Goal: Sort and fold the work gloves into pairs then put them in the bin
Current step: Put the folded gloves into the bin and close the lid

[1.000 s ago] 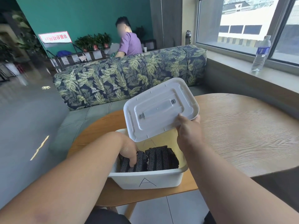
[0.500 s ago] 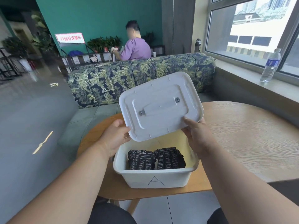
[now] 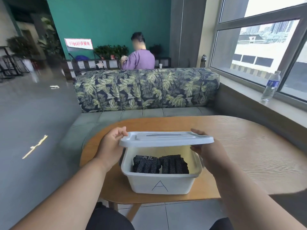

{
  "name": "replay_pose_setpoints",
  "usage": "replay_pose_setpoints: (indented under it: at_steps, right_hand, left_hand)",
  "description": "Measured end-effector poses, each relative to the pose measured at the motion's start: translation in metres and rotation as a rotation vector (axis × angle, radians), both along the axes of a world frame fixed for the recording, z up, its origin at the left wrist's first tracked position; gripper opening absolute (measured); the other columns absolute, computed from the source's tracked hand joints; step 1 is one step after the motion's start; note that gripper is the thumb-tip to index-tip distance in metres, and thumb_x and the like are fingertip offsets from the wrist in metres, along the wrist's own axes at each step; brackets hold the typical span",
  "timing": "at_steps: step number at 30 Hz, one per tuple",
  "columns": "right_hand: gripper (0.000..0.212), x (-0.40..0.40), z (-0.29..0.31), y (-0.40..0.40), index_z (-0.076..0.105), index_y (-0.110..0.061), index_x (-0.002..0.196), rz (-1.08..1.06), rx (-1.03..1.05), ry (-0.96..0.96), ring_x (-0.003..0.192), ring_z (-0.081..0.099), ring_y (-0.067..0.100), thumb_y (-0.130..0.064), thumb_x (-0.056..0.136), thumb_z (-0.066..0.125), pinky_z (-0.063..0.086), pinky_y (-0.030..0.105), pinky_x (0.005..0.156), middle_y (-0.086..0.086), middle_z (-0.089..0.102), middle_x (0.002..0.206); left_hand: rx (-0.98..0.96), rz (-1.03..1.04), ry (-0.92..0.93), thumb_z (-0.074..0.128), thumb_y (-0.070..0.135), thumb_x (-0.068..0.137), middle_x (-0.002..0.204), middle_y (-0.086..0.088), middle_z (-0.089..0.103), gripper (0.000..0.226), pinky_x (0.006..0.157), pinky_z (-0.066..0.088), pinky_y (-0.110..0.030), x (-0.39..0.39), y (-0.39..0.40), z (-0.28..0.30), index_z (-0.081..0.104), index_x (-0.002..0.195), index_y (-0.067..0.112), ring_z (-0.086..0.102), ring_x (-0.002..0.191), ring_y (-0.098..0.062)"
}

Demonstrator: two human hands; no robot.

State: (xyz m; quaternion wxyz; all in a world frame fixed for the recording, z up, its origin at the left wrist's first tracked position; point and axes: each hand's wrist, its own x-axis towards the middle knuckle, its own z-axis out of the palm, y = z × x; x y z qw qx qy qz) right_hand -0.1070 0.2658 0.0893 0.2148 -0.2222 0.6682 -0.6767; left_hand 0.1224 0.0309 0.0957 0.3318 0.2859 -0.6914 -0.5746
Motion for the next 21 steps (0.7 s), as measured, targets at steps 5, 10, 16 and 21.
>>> replay_pose_setpoints:
  at_steps: [5, 10, 16, 21]
  right_hand:
    - [0.047, 0.009, 0.002, 0.022, 0.063, -0.035, 0.139, 0.092, 0.220, 0.269, 0.082, 0.073, 0.002, -0.007, 0.103, 0.055, 0.062, 0.045, 0.078, -0.013, 0.073, 0.114]
    - [0.060, 0.003, -0.017, 0.030, 0.044, -0.056, 0.149, 0.179, 0.399, 0.520, 0.130, 0.059, 0.010, -0.025, 0.101, 0.064, 0.048, 0.042, 0.113, -0.017, 0.059, 0.146]
    - [0.065, 0.000, -0.018, 0.032, 0.040, -0.040, 0.157, 0.198, 0.392, 0.484, 0.120, 0.057, -0.006, -0.012, 0.103, 0.063, 0.042, 0.014, 0.101, -0.015, 0.051, 0.150]
    - [0.051, 0.000, -0.024, 0.029, 0.051, -0.028, 0.152, -0.013, 0.297, 0.290, 0.106, 0.064, 0.019, -0.007, 0.106, 0.043, 0.049, 0.021, 0.079, 0.013, 0.066, 0.139]
  left_hand:
    - [0.261, -0.071, 0.019, 0.051, -0.010, 0.092, 0.136, -0.011, 0.058, 0.025, 0.097, 0.047, -0.037, 0.005, -0.004, -0.007, 0.070, 0.084, 0.006, 0.060, 0.116, -0.026]
    - [-0.041, -0.051, -0.208, 0.060, -0.015, 0.091, 0.139, 0.000, 0.053, 0.039, 0.086, 0.048, -0.020, 0.021, -0.007, -0.014, 0.075, 0.100, 0.019, 0.062, 0.116, -0.015]
    - [-0.101, 0.011, -0.269, 0.058, 0.007, 0.099, 0.116, 0.017, 0.070, 0.031, 0.096, 0.047, -0.025, 0.029, -0.002, -0.013, 0.075, 0.109, 0.030, 0.061, 0.117, -0.004]
    - [-0.090, -0.038, -0.362, 0.075, 0.047, 0.087, 0.146, 0.011, 0.047, 0.056, 0.113, 0.038, -0.035, 0.027, 0.010, -0.023, 0.059, 0.139, 0.034, 0.045, 0.138, -0.012]
